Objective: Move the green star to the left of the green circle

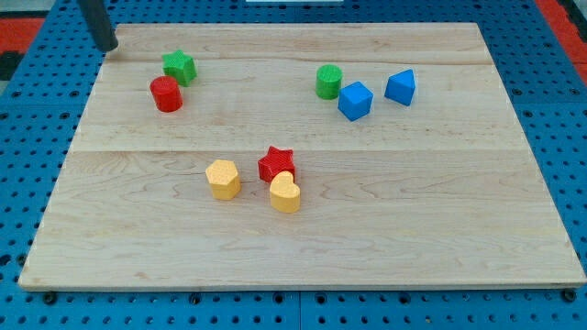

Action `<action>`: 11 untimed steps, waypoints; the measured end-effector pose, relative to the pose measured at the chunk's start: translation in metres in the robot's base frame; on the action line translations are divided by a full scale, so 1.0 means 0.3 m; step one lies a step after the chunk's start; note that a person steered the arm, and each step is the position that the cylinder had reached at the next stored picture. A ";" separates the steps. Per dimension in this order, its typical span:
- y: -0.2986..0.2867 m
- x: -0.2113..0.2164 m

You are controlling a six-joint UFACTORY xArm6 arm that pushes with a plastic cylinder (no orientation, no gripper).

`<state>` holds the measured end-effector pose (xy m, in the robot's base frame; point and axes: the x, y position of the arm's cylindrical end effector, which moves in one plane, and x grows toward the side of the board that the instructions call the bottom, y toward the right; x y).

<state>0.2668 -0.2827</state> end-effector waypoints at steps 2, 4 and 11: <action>0.104 0.052; 0.225 0.063; 0.790 0.106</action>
